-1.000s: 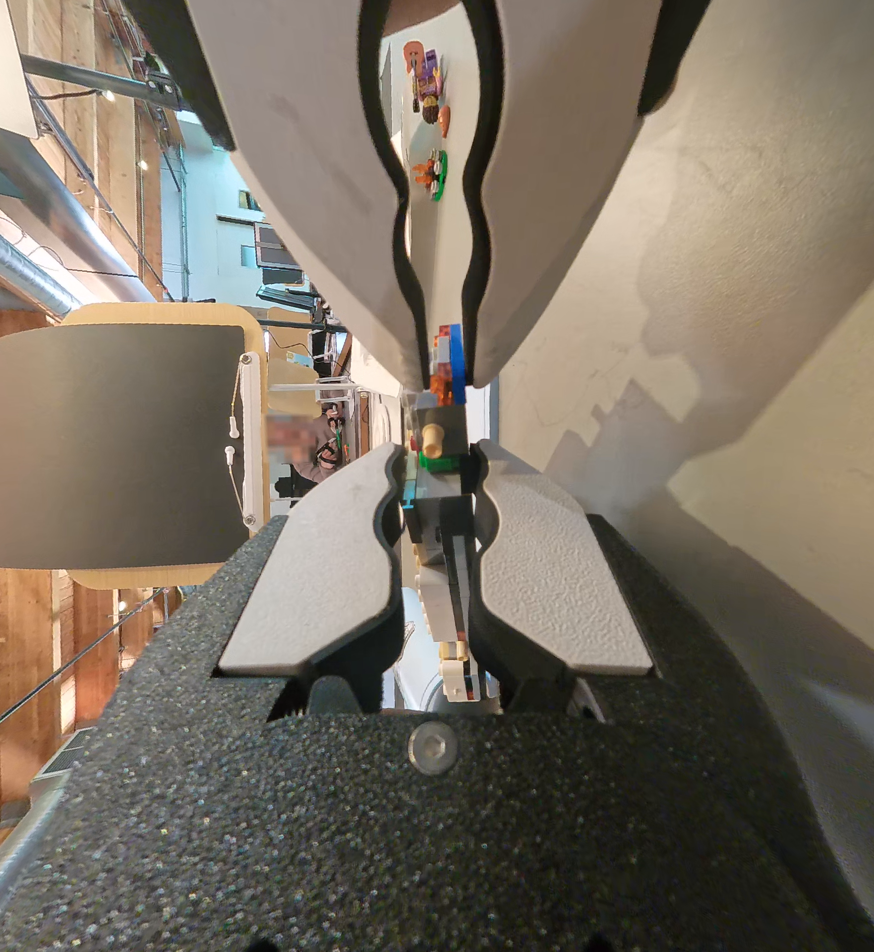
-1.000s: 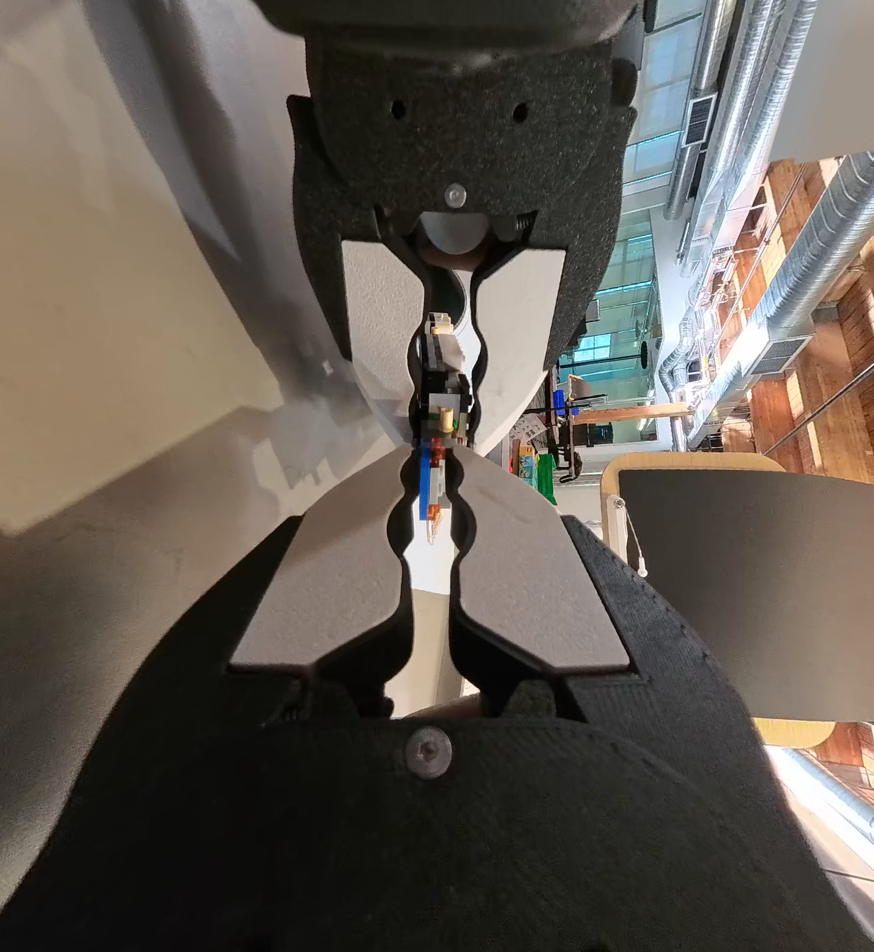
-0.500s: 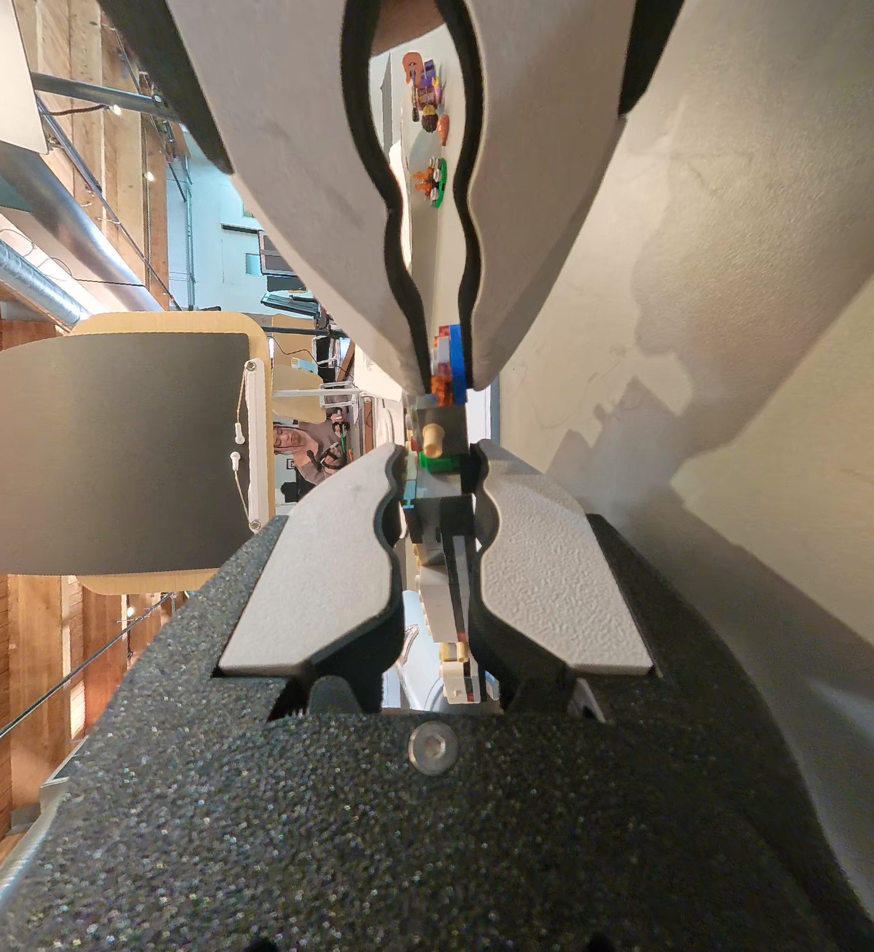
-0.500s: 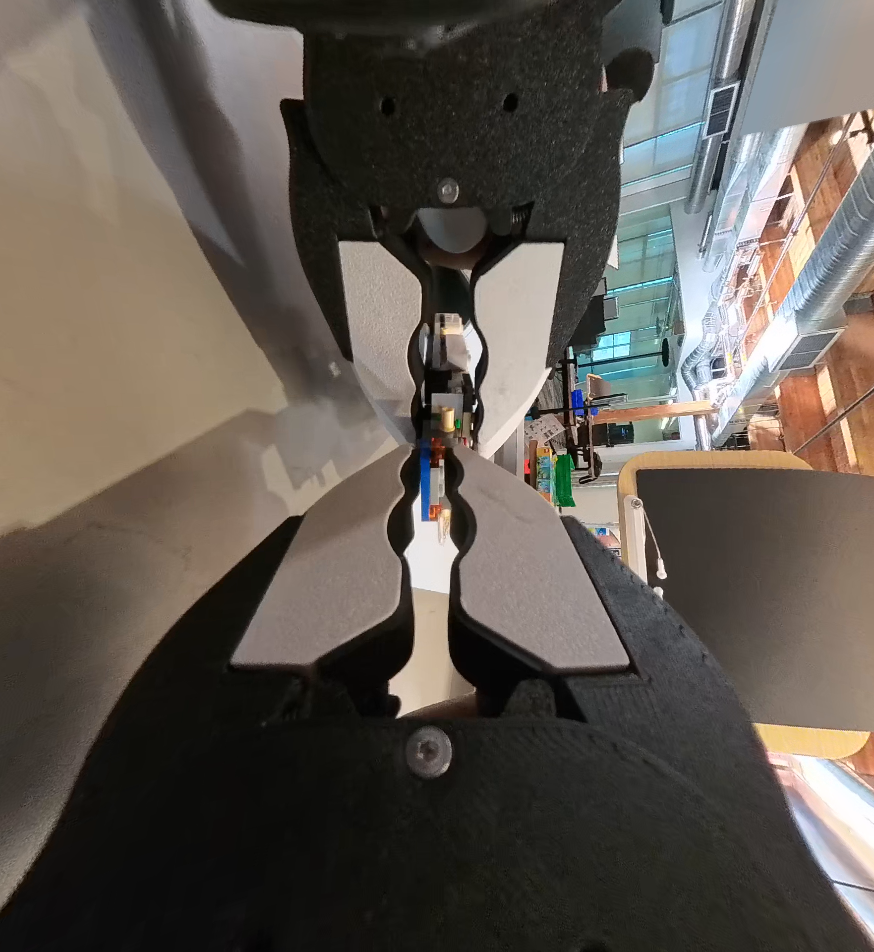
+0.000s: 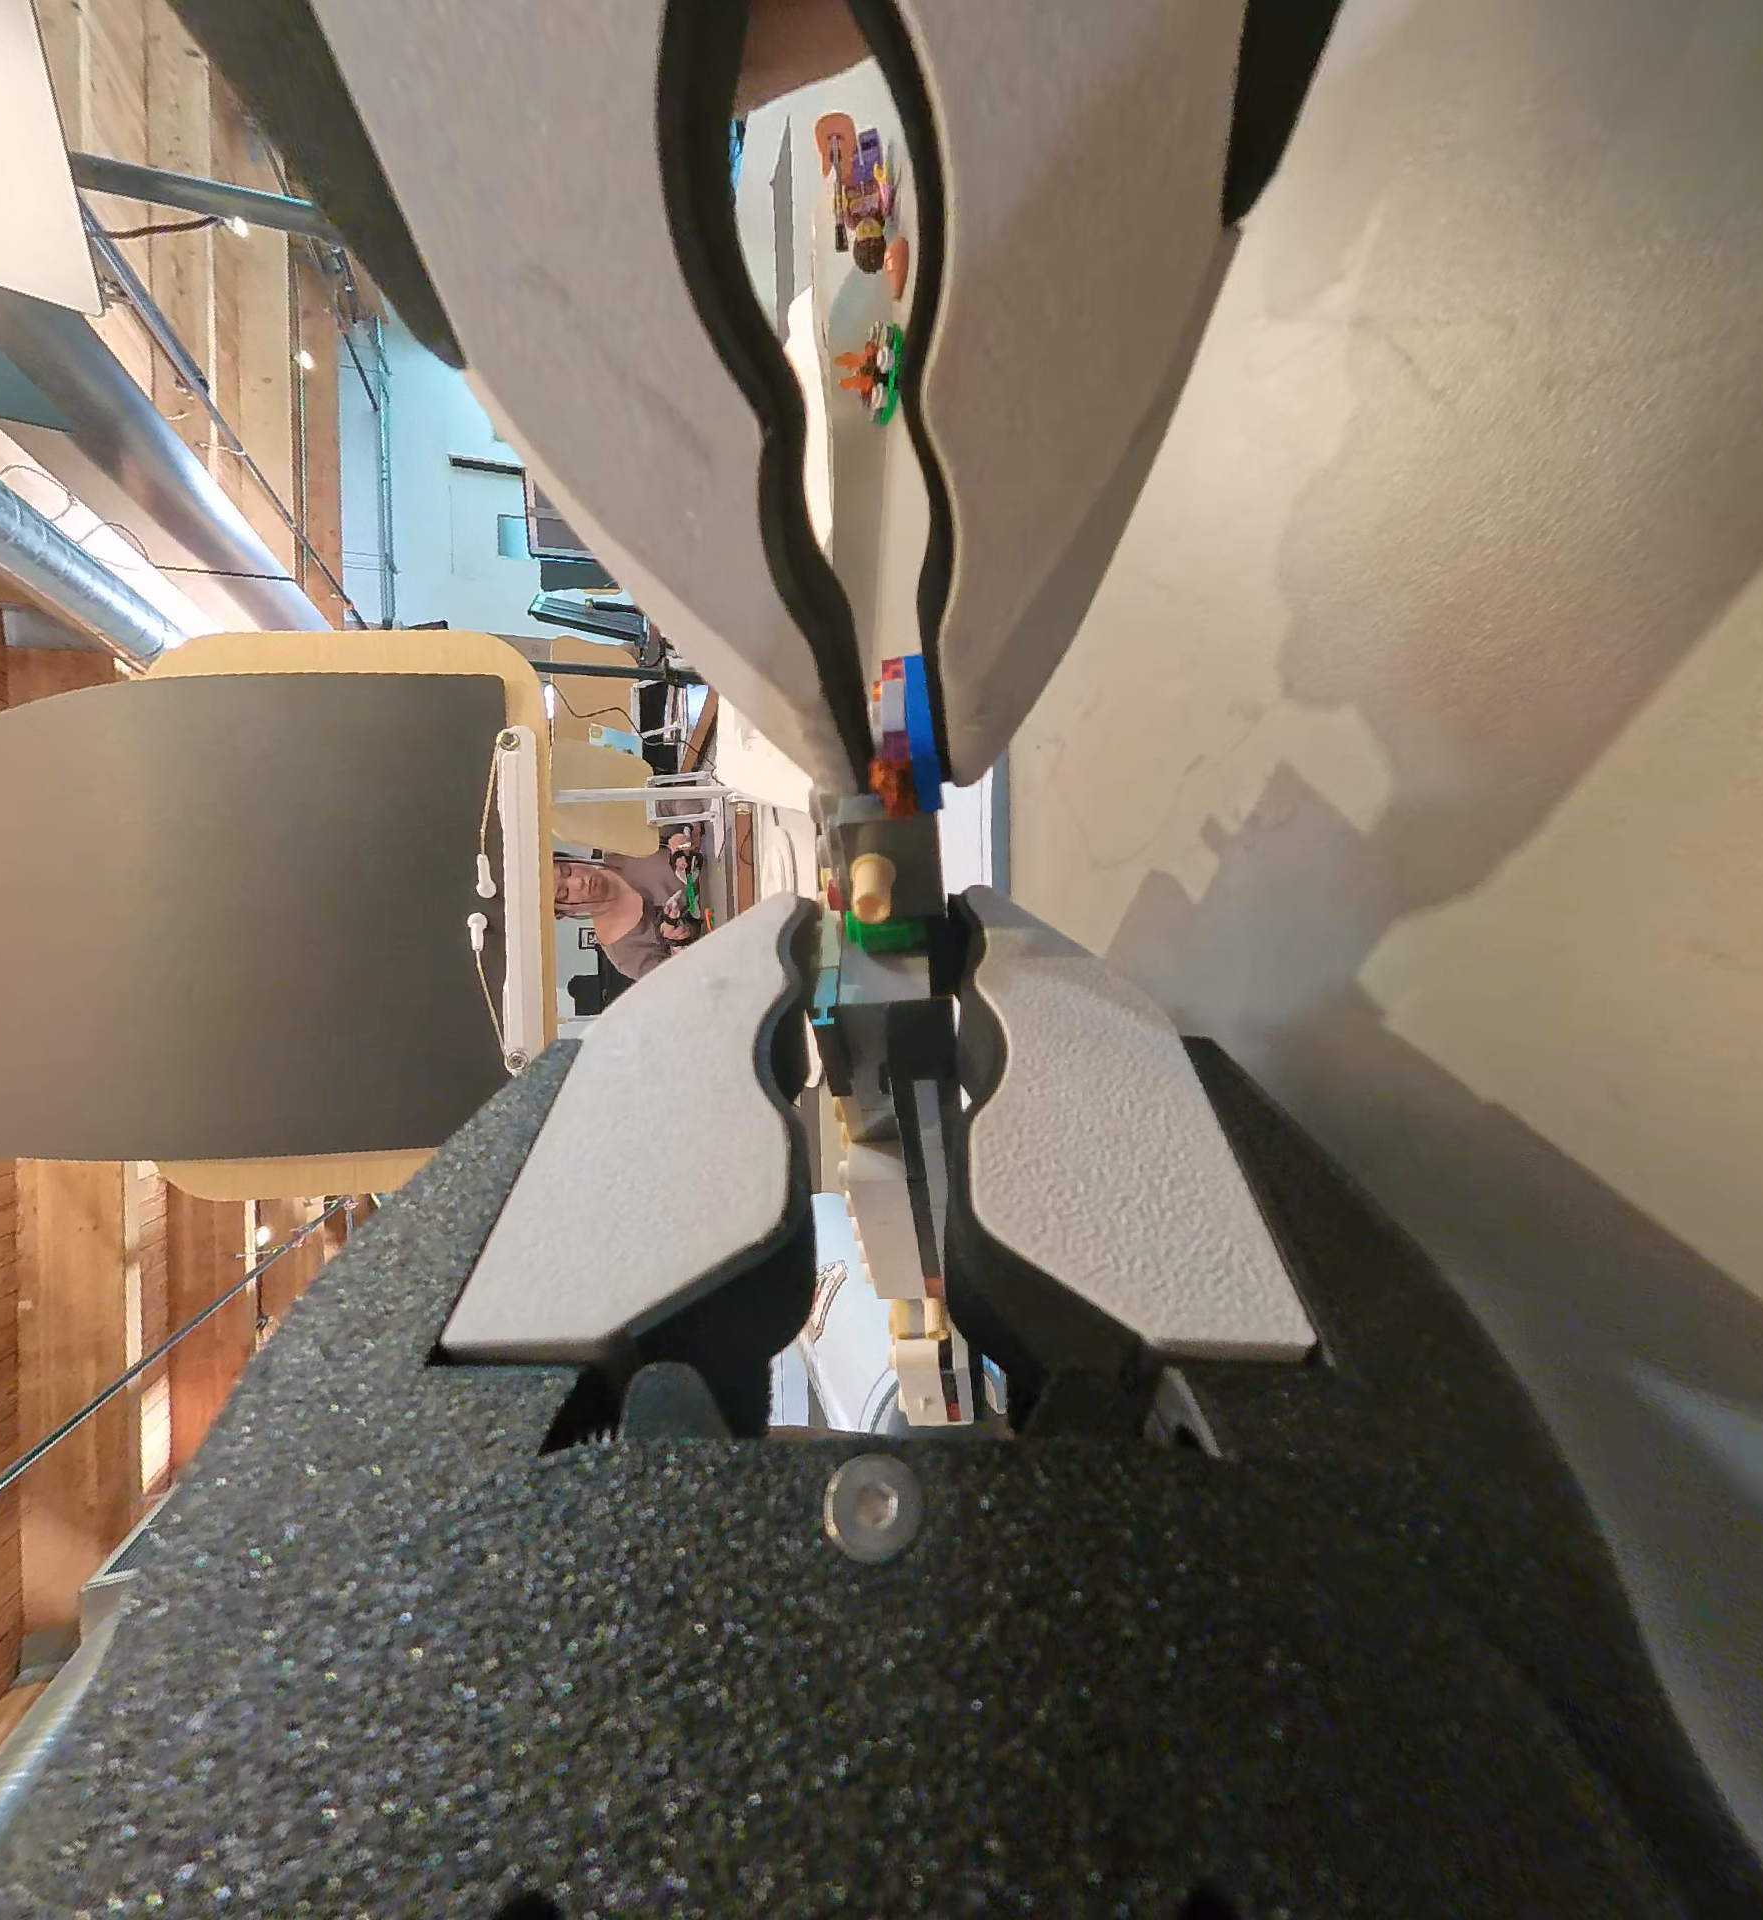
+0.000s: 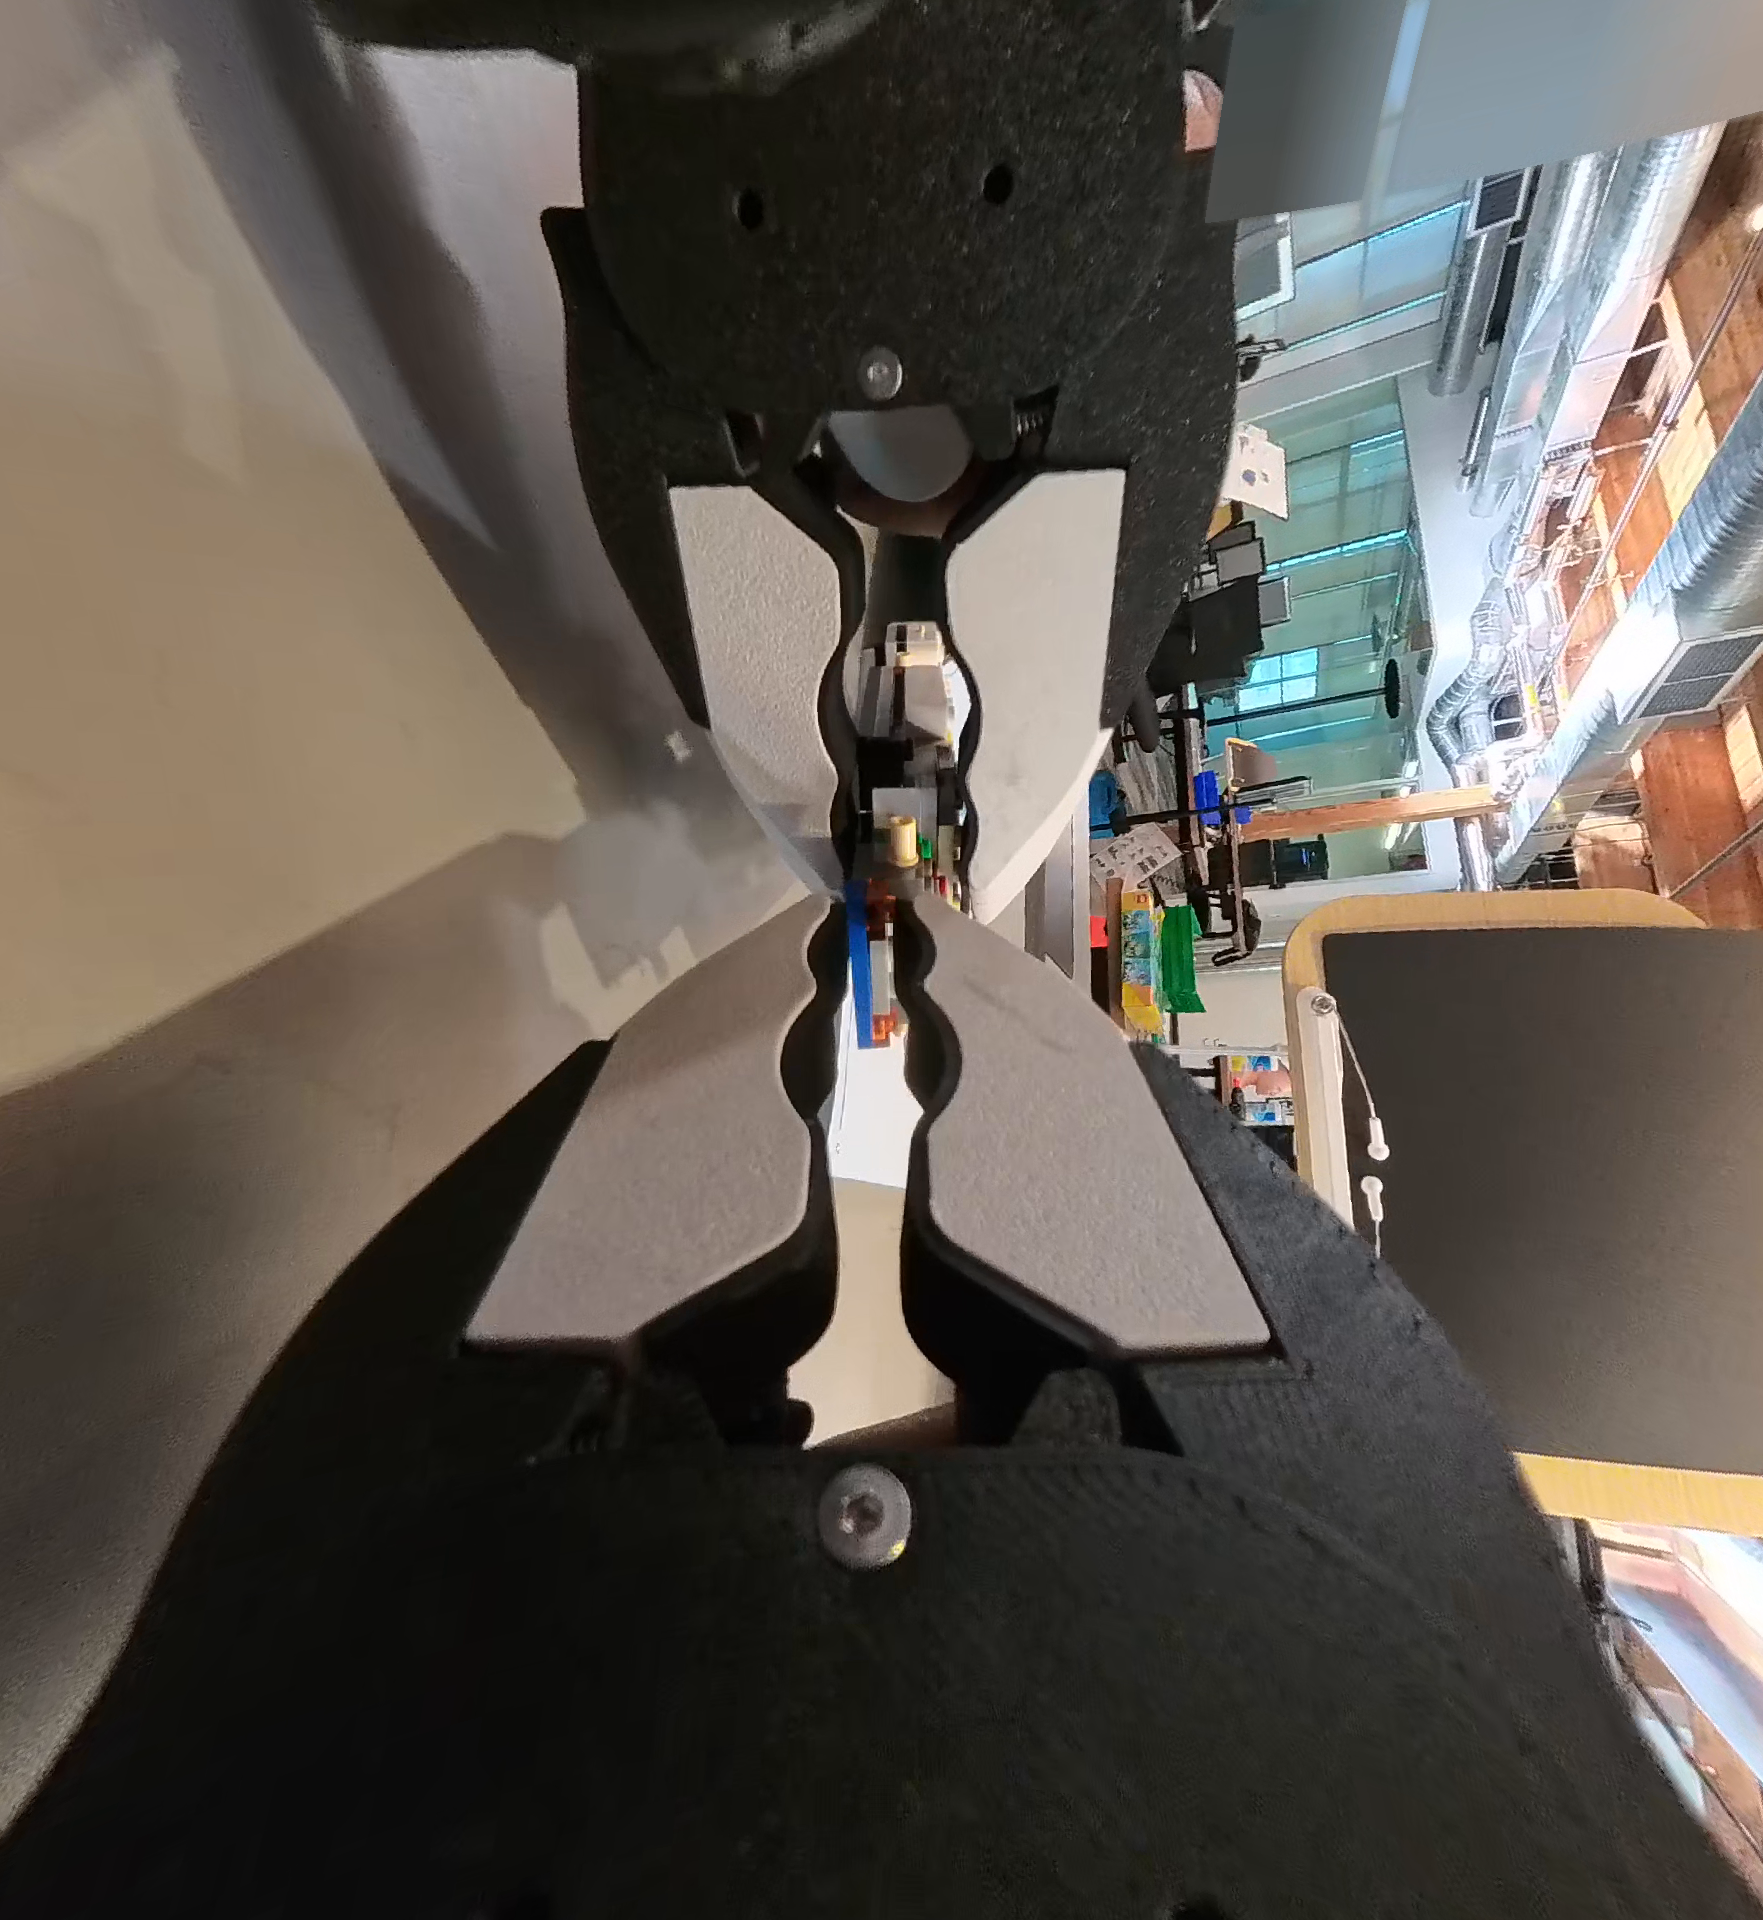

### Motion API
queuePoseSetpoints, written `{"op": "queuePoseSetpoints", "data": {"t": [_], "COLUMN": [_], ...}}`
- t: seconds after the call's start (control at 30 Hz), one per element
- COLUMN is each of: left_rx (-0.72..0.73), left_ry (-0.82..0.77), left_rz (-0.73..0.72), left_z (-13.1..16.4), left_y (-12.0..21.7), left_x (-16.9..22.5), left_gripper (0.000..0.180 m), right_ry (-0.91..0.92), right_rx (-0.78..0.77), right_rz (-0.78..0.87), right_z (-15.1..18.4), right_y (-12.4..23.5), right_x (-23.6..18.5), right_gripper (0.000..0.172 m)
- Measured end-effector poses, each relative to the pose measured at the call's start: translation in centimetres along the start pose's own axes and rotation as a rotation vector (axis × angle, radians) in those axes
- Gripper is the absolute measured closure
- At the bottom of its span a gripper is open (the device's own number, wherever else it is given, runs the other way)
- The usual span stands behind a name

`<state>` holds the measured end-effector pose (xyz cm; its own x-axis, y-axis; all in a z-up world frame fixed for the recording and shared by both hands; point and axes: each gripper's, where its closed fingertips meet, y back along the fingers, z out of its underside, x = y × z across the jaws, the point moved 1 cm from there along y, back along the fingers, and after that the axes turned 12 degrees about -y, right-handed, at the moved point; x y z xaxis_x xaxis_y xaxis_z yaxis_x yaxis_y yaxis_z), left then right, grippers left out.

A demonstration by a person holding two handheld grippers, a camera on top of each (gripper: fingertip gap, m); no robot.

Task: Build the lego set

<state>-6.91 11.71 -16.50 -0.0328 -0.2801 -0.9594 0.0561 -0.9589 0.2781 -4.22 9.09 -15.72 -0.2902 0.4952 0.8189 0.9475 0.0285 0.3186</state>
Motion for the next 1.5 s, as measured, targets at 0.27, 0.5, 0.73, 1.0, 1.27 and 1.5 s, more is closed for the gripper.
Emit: {"op": "queuePoseSetpoints", "data": {"t": [0.27, 0.5, 0.73, 1.0, 1.27, 1.5], "left_rx": [-0.002, 0.008, 0.031, 0.062, 0.085, 0.080], "left_ry": [0.017, 0.048, 0.088, 0.113, 0.101, 0.087], "left_rz": [-0.004, -0.001, -0.016, -0.031, -0.031, -0.027], "left_z": [0.1, 0.2, 0.2, -0.1, -0.6, -0.7], "left_y": [0.0, 0.0, 0.3, 0.5, 0.7, 0.7], "left_x": [-0.1, 0.0, -0.4, -0.6, -0.5, -0.4], "left_gripper": [0.156, 0.156, 0.156, 0.156, 0.156, 0.156], "right_ry": [-0.015, 0.008, -0.024, -0.018, -0.002, 0.000], "right_rx": [0.004, 0.014, 0.016, 0.023, 0.015, 0.004], "right_rz": [0.014, 0.057, 0.054, 0.072, 0.048, 0.023], "right_z": [-0.1, -0.2, 0.0, -0.1, -0.1, -0.1], "right_y": [-0.1, -0.2, 0.1, 0.6, 0.6, 0.5], "right_x": [0.2, 0.3, 0.6, 1.2, 0.8, 0.6], "right_gripper": [0.163, 0.163, 0.151, 0.158, 0.161, 0.163]}}
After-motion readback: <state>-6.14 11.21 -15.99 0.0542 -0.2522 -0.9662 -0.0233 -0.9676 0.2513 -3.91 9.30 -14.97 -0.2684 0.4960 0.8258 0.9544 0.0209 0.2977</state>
